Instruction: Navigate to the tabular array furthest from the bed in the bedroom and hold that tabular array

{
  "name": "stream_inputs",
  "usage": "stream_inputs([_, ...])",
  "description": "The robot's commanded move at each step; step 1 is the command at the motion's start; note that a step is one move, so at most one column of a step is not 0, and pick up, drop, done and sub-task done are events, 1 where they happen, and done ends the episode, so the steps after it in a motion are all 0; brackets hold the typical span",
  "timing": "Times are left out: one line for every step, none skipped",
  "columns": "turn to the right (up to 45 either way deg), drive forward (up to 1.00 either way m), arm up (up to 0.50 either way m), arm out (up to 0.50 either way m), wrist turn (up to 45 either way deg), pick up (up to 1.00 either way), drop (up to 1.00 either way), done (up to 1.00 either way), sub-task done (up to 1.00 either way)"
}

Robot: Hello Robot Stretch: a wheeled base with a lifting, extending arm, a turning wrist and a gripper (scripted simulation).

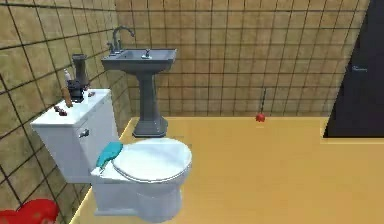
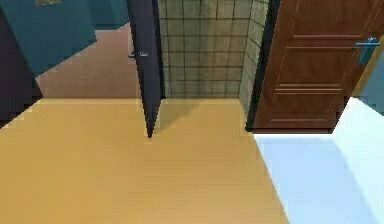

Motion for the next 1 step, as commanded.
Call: stream_inputs([45.0,0.00,0.00,0.00,0.0,0.00,0.00,0.00,0.00])
